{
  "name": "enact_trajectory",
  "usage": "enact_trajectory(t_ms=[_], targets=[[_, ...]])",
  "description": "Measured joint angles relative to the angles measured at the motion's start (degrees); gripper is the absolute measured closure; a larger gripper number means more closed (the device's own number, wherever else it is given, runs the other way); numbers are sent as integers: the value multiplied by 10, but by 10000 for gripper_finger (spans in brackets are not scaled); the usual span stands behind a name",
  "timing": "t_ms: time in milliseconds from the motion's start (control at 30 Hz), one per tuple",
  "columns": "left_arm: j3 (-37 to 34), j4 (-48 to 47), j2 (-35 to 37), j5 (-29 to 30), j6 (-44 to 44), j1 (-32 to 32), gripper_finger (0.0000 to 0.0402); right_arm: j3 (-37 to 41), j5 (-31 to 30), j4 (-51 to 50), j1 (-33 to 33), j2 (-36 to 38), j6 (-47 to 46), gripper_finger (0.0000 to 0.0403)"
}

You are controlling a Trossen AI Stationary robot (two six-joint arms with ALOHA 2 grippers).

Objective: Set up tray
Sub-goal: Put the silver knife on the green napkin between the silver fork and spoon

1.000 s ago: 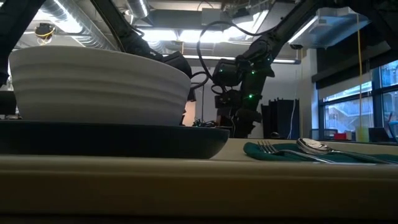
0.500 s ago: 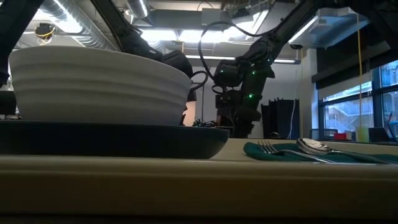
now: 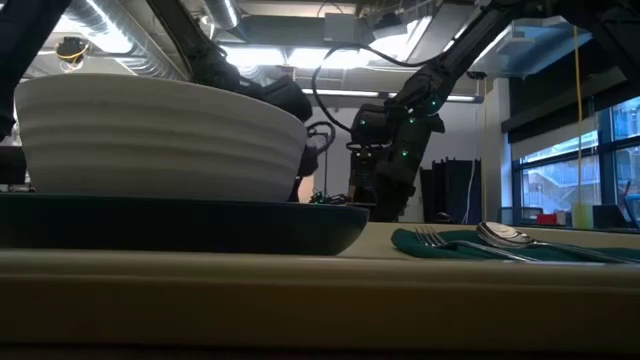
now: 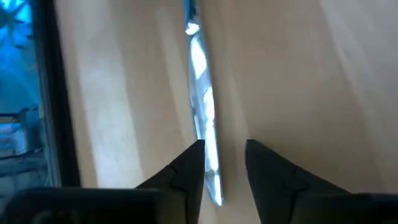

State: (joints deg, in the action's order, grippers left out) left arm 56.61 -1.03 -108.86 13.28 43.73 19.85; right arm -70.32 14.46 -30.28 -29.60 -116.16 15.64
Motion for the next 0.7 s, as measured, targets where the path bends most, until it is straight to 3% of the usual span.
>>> enact_trajectory(t_ms=[133, 333, 700], targets=[[2, 31, -19, 31, -5, -1, 281, 0, 7, 0, 0, 0, -2, 358], [2, 40, -20, 14, -10, 4, 283, 0, 14, 0, 0, 0, -2, 356], [2, 45, -21, -32, -10, 23, 324, 0, 40, 0, 0, -1, -3, 354]])
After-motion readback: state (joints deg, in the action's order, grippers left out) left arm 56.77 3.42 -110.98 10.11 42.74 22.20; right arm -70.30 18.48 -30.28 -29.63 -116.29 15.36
